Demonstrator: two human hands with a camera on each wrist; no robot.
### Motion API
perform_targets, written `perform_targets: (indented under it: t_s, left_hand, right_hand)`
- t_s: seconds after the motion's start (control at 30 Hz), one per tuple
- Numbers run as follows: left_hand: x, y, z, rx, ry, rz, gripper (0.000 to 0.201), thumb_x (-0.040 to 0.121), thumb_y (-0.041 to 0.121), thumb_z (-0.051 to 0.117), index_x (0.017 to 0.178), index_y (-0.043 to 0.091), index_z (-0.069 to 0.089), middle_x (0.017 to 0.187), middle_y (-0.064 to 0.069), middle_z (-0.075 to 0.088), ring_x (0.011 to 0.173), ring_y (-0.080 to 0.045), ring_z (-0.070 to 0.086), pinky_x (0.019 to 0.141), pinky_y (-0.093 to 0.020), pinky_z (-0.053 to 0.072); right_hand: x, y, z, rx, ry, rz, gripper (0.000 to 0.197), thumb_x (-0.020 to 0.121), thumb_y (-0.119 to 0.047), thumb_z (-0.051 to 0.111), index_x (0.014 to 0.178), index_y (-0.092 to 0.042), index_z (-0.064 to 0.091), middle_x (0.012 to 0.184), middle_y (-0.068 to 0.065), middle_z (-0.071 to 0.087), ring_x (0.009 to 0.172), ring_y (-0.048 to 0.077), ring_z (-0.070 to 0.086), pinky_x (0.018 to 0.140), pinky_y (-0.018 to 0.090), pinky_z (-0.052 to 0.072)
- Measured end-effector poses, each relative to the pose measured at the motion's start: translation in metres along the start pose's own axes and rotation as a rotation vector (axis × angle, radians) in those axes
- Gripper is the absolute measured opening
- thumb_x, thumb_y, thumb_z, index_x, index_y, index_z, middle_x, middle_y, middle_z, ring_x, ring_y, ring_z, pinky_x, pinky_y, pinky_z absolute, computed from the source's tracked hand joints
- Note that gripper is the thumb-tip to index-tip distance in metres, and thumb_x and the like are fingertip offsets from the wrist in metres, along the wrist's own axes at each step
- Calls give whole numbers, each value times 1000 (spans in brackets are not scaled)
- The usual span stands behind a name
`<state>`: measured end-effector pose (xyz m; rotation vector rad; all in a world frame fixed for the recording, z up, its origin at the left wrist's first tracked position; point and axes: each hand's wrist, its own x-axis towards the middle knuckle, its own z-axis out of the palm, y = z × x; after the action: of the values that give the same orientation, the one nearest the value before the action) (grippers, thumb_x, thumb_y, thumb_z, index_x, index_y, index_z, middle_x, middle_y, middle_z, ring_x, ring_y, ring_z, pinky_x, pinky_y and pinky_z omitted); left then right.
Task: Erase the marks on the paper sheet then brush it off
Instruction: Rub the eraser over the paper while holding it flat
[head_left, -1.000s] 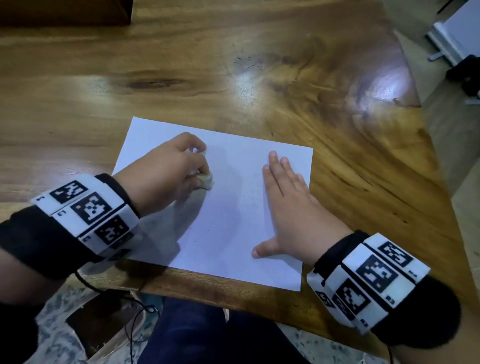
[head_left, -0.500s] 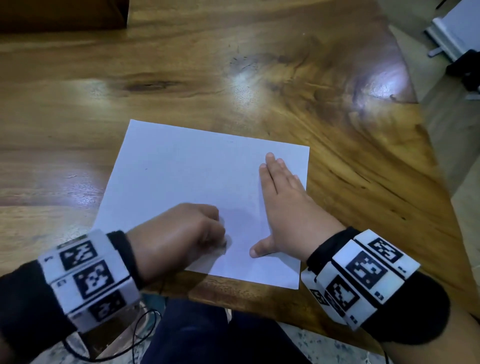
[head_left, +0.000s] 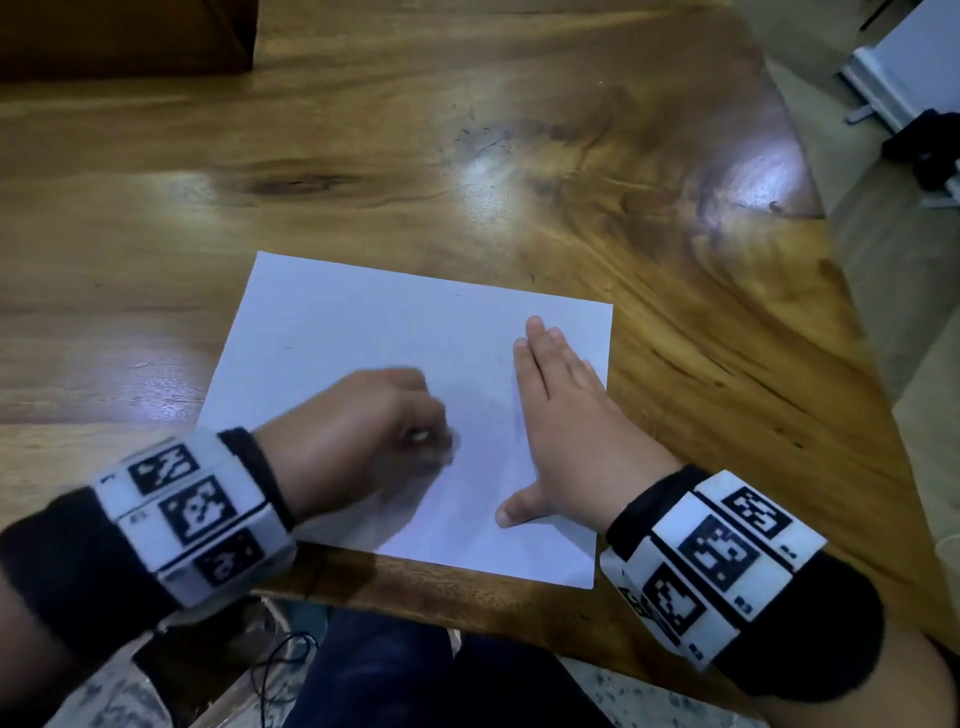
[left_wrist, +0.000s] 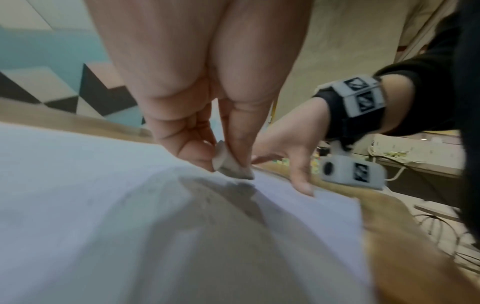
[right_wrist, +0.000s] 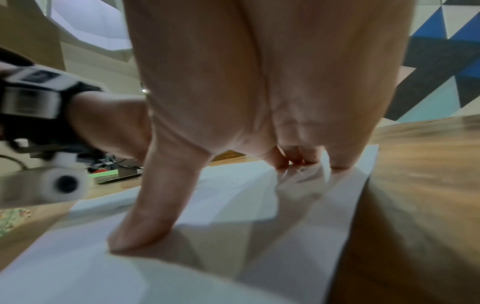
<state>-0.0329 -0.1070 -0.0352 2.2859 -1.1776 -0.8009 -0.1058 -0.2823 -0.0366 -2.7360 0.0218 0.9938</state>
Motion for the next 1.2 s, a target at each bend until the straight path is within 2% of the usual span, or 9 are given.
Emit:
perform_targets:
  t_s: [0.1, 0.23, 0.43, 0.6, 0.7, 0.87, 0.97, 1.07, 1.2]
  left_hand:
    - [23, 5, -4, 100, 104, -11, 14, 75, 27, 59, 78, 15, 66, 76, -7, 57, 65, -22, 54, 61, -25, 38]
    - [21, 12, 9, 95, 115, -11, 8, 77, 19, 58, 71, 13, 61, 72, -5, 50, 62, -24, 52, 59, -30, 39]
    - [-13, 9, 14, -13, -148, -12, 8, 76, 24, 58, 72, 22, 65, 75, 8, 49, 66, -8, 52, 62, -15, 37]
    - [34, 5, -4, 134, 124, 2, 6, 73, 17, 57, 69, 18, 60, 70, -4, 50, 62, -24, 52, 59, -25, 36]
    - [13, 8, 11, 82, 70, 57, 18, 73, 13, 66, 64, 22, 54, 68, 6, 41, 58, -14, 45, 56, -26, 39]
    - [-13, 7, 15, -35, -103, 37, 8, 75, 27, 57, 70, 24, 64, 66, 21, 40, 58, 8, 44, 60, -3, 31]
    - [17, 2, -1, 72, 50, 13, 19, 73, 35, 53, 70, 20, 65, 66, 8, 47, 59, -10, 49, 58, -15, 31]
    - [22, 0, 0, 123, 120, -9, 7, 73, 16, 65, 68, 20, 61, 67, 5, 46, 60, -18, 51, 60, -23, 34]
    - [-13, 5, 14, -9, -111, 8, 7, 76, 19, 62, 71, 24, 60, 69, 22, 37, 61, -3, 45, 58, -11, 31]
  right_hand:
    - [0, 0, 1, 15, 11, -11, 139, 65, -57, 76, 144, -8, -27, 148, 9, -40, 139, 22, -32, 117, 36, -9]
    - [-1, 0, 2, 29, 8, -28, 137, 65, -58, 76, 144, -19, -29, 145, 9, -44, 138, 23, -35, 114, 35, -13]
    - [-2, -1, 1, 40, 2, -28, 137, 65, -56, 76, 144, -18, -29, 144, 10, -45, 137, 23, -35, 112, 35, -14]
    - [-1, -1, 2, 20, 6, -22, 137, 65, -58, 75, 143, -19, -31, 144, 10, -45, 137, 23, -35, 111, 34, -15]
    - [-1, 0, 2, 38, 3, -26, 137, 65, -57, 76, 143, -19, -30, 144, 9, -46, 137, 23, -36, 111, 34, -15]
    - [-1, 0, 1, 50, -5, -31, 138, 64, -57, 76, 143, -18, -30, 135, 4, -51, 136, 22, -37, 112, 35, -15]
    - [0, -1, 3, 42, 13, -25, 138, 64, -57, 77, 144, -18, -29, 145, 9, -45, 137, 23, -36, 112, 35, -14]
    - [-1, -1, 2, 48, 13, -24, 138, 64, -57, 77, 144, -19, -28, 145, 8, -44, 137, 22, -36, 113, 34, -14]
    - [-1, 1, 2, 67, 11, -32, 138, 64, -55, 77, 144, -20, -30, 144, 7, -46, 136, 21, -37, 112, 34, -15]
